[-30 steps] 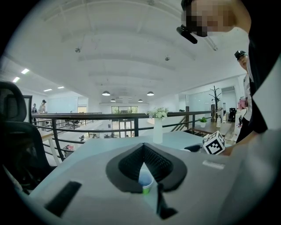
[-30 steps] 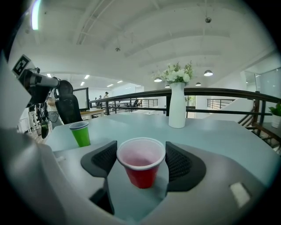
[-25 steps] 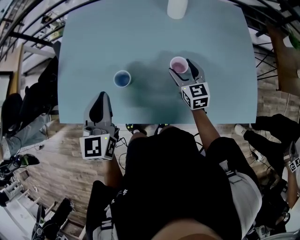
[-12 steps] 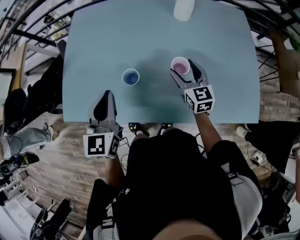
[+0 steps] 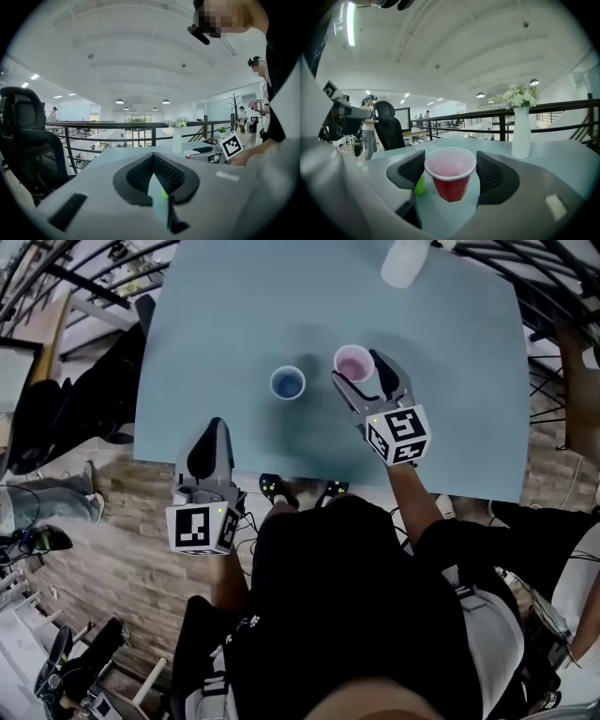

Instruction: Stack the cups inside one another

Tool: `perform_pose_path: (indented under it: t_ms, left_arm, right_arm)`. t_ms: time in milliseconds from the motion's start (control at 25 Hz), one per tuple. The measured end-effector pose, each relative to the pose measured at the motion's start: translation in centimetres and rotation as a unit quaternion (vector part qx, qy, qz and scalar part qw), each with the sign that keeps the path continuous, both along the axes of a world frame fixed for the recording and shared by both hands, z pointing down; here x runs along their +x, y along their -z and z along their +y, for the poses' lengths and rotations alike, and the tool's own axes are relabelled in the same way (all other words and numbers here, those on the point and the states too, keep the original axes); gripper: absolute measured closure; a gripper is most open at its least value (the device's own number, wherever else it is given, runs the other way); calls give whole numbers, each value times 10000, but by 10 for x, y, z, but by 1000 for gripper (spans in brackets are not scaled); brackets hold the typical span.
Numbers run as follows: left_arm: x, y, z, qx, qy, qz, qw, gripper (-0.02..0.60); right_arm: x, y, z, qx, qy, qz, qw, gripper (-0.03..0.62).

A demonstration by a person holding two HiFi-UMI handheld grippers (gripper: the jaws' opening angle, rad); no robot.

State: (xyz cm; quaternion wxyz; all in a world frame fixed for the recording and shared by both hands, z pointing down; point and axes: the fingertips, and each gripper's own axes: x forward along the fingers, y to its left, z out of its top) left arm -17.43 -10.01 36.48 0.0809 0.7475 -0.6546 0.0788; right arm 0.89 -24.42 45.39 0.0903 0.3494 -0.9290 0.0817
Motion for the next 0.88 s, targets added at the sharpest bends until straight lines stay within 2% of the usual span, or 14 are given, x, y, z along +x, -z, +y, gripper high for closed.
perform_pose_path:
  t_ms: [400,680,880]
  left_arm:
    - [-37,5,24,16,538,-24,9985,597]
    - [-56,2,37,-83,862,-52,9962,595]
    - [-65,2,41,1,845,-61,9964,596]
  right_arm:
    - [-72,16,16,88,816,-175,9965,250]
    - [-103,17,29,88,1243,-210,9920,250]
    - [-120,9,38,25,1443,-123,9895,250]
